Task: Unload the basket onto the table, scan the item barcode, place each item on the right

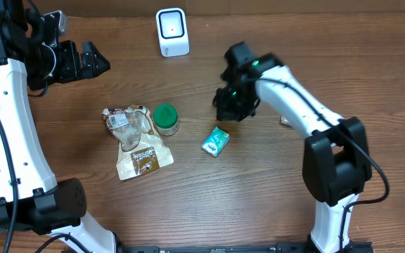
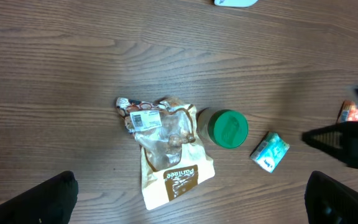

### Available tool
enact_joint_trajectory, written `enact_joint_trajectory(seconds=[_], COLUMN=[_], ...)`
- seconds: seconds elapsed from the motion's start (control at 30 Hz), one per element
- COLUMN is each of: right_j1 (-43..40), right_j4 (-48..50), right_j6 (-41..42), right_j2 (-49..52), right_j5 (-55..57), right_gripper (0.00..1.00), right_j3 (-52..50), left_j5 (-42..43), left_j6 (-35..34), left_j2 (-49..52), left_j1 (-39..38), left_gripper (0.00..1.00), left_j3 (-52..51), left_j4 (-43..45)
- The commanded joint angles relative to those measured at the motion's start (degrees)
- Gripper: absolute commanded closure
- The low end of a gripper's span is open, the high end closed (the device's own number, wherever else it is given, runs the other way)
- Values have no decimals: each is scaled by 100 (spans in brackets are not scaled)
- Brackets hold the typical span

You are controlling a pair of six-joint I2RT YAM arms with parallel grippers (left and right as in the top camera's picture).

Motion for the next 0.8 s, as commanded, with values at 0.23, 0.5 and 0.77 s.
enact_joint_trajectory(seconds=[0.23, 0.5, 0.77], right_j1=[273, 1196, 1703], right_j4=[-820, -459, 151], right_j6=[-568, 190, 1274], right_j2=[-20, -17, -13], right_j5=[-588, -83, 568], right_gripper=[96, 96, 96], right_j3=[-46, -798, -1344], left_j5=[44, 44, 44], left_j6=[92, 92, 92], left_j2=[-48, -48, -48], left_j1=[-39, -39, -39], left_gripper=[0, 1, 0], left_j3=[92, 92, 92], left_j4=[-11, -11, -11])
